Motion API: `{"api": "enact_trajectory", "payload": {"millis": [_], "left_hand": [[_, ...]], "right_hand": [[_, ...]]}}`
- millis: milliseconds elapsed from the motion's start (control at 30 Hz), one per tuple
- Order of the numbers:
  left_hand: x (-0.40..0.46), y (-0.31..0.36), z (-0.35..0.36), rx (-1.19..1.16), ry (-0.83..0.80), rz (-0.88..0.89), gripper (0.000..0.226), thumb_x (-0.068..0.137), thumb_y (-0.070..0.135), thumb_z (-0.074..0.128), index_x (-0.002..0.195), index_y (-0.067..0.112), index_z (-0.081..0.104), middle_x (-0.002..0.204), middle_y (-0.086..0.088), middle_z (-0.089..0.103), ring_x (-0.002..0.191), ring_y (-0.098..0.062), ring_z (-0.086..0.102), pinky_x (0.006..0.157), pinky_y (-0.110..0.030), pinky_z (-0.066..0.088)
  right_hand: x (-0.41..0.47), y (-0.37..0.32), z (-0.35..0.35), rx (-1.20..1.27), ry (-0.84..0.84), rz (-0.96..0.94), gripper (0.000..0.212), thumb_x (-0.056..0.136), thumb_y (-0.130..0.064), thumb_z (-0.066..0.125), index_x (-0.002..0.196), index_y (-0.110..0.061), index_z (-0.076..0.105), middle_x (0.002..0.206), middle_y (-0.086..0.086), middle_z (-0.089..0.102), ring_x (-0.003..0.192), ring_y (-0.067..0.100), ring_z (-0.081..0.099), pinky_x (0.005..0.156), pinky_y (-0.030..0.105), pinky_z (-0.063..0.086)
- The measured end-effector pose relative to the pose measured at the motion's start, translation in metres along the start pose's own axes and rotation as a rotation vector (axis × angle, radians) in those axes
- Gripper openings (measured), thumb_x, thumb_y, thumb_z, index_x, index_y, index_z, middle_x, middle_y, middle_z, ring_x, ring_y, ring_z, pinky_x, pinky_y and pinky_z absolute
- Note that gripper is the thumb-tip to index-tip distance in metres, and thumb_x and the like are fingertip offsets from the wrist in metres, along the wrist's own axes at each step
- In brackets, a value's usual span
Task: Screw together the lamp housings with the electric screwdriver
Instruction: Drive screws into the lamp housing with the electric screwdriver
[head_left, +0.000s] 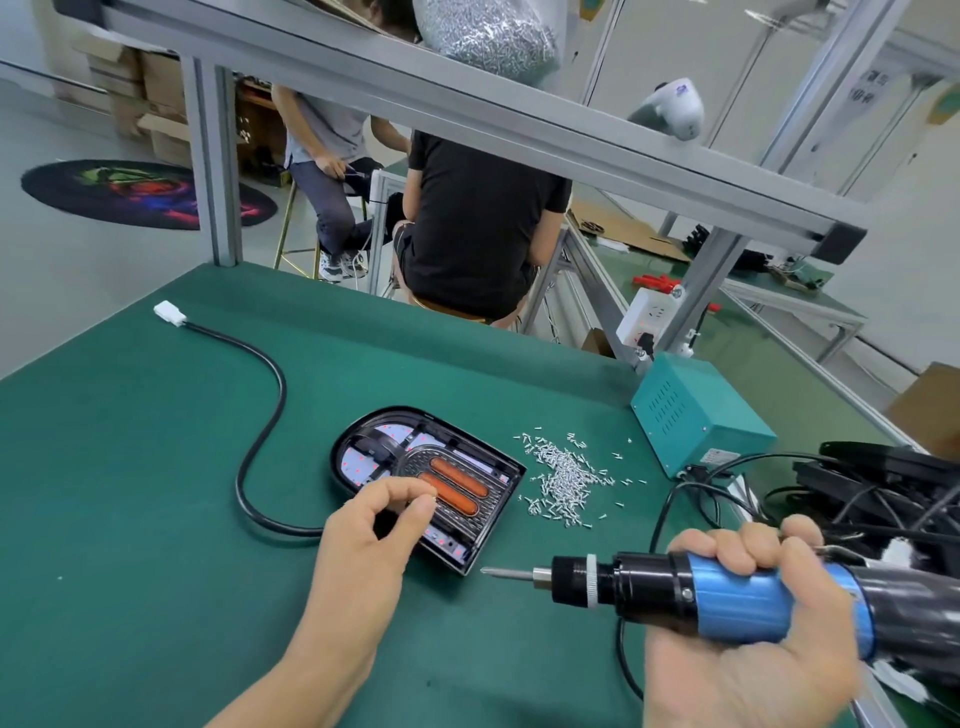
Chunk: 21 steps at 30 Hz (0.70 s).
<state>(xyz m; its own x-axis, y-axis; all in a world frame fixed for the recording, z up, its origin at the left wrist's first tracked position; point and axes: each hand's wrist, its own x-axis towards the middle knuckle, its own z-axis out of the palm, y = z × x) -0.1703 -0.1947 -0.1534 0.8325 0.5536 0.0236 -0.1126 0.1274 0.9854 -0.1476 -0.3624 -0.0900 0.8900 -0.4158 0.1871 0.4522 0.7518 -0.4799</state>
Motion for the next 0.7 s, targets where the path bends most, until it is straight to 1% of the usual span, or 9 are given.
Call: {"api": "enact_trajectory", "payload": {"millis": [67,100,167,200,300,467,700], "left_hand": [[-0.006,0.003,-0.005,-0.05,-0.037,-0.018,0.01,0.086,0.007,0.065,0.08,0.013,0.07,0.075,0.008,0.068,0.068,0.001,0.055,0.065,-0.004,0.041],[-0.01,0.005,-0.006,-0.107,-0.073,-0.053,0.008,0.084,0.008,0.065,0.079,0.012,0.071,0.073,0.006,0.068,0.067,-0.001,0.056,0.064,-0.007,0.043],[-0.016,0.009,-0.007,-0.255,-0.164,-0.163,0.006,0.076,0.013,0.066,0.075,0.011,0.071,0.072,-0.001,0.066,0.064,-0.006,0.055,0.061,-0.015,0.046],[-0.018,0.01,-0.006,-0.335,-0.207,-0.224,0.007,0.072,0.015,0.066,0.074,0.01,0.071,0.072,-0.005,0.066,0.062,-0.008,0.055,0.058,-0.017,0.048],[-0.022,0.016,-0.004,-0.473,-0.291,-0.338,0.013,0.065,0.01,0.067,0.077,0.005,0.071,0.075,-0.012,0.066,0.06,-0.013,0.058,0.054,-0.02,0.051],[-0.023,0.024,-0.006,-0.502,-0.34,-0.355,0.015,0.06,0.007,0.069,0.074,0.005,0.075,0.074,-0.015,0.067,0.059,-0.014,0.06,0.054,-0.021,0.053],[-0.025,0.03,-0.006,-0.513,-0.366,-0.366,0.016,0.06,0.007,0.068,0.074,0.005,0.075,0.072,-0.013,0.067,0.058,-0.012,0.06,0.053,-0.021,0.052]], "right_hand": [[0.002,-0.002,-0.002,0.006,0.009,-0.01,0.02,0.09,-0.015,0.04,0.085,-0.026,0.055,0.063,-0.013,0.048,0.054,0.001,0.047,0.064,0.014,0.047],[0.002,-0.003,-0.003,0.008,0.011,-0.011,0.02,0.09,-0.015,0.04,0.085,-0.026,0.055,0.063,-0.013,0.048,0.055,0.001,0.048,0.064,0.015,0.047],[0.002,-0.003,-0.005,0.017,0.01,-0.005,0.018,0.089,-0.015,0.041,0.086,-0.025,0.055,0.064,-0.013,0.048,0.055,0.001,0.048,0.064,0.015,0.047],[0.001,-0.003,-0.005,0.022,0.006,0.0,0.016,0.088,-0.016,0.042,0.086,-0.025,0.055,0.065,-0.012,0.048,0.055,0.002,0.048,0.064,0.015,0.047],[0.001,-0.005,-0.002,0.034,-0.028,0.008,0.014,0.085,-0.016,0.045,0.088,-0.025,0.055,0.066,-0.012,0.049,0.056,0.002,0.048,0.065,0.016,0.047],[0.006,-0.011,0.015,0.061,-0.097,0.019,0.013,0.08,-0.015,0.048,0.086,-0.023,0.056,0.064,-0.012,0.049,0.054,0.003,0.048,0.064,0.017,0.046],[0.005,-0.01,0.026,0.059,-0.163,0.053,0.014,0.082,-0.013,0.048,0.084,-0.022,0.058,0.063,-0.011,0.05,0.054,0.003,0.049,0.063,0.019,0.047]]}}
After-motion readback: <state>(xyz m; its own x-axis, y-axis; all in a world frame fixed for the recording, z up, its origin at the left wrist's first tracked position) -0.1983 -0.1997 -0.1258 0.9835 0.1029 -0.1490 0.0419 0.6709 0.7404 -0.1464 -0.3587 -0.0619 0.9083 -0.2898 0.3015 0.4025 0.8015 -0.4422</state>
